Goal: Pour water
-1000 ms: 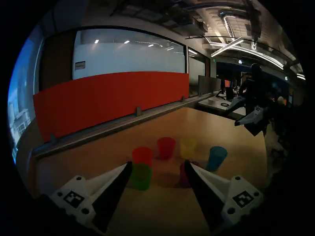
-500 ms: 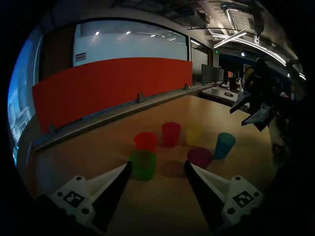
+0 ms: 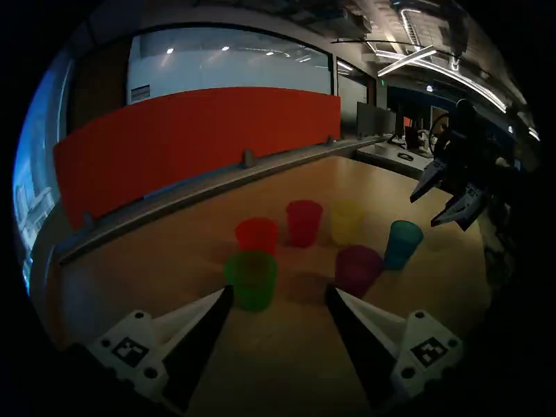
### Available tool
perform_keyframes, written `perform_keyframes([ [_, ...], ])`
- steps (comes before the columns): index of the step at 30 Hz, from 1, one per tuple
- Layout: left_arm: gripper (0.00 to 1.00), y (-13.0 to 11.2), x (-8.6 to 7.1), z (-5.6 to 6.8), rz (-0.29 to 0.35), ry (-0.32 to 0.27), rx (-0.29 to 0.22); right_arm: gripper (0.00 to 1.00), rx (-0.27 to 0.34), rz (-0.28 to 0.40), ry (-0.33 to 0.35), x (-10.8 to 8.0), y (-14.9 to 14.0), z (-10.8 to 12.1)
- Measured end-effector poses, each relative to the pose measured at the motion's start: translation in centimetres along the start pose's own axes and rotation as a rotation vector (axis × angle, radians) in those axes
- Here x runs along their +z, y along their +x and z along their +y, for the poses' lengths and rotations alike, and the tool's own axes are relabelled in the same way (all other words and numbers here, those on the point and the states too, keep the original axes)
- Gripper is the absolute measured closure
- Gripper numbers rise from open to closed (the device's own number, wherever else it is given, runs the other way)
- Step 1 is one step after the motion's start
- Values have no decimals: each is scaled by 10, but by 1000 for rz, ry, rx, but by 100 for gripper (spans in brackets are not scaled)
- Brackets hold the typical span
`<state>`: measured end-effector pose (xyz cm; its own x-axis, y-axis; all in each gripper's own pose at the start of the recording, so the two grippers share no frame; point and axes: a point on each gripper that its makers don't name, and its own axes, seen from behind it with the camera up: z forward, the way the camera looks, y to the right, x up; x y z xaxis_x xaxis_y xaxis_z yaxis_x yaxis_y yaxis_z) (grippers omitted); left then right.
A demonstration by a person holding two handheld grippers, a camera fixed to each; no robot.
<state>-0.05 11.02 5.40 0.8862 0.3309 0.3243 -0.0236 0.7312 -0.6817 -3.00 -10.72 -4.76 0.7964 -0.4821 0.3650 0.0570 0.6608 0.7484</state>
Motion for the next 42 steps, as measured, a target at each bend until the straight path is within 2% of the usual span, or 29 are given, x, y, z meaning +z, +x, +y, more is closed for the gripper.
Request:
perform_keyframes([
  [8, 2, -13, 8, -1, -33, 3, 5, 0, -17, -35, 17, 12, -16, -9],
  [17, 2, -16, 15, -1, -39, -3, -1, 0, -15, -55, 31, 29, -27, -12],
  [29, 2, -23, 22, -8, -52, 3, -2, 0, -11, -59, 45, 59, -27, -15],
  [36, 2, -25, 26, -15, -61, 10, -7, 0, -4, -51, 52, 69, -25, -14],
  [42, 2, -27, 30, -19, -68, 13, -9, 8, 13, -44, 61, 73, -25, -12],
])
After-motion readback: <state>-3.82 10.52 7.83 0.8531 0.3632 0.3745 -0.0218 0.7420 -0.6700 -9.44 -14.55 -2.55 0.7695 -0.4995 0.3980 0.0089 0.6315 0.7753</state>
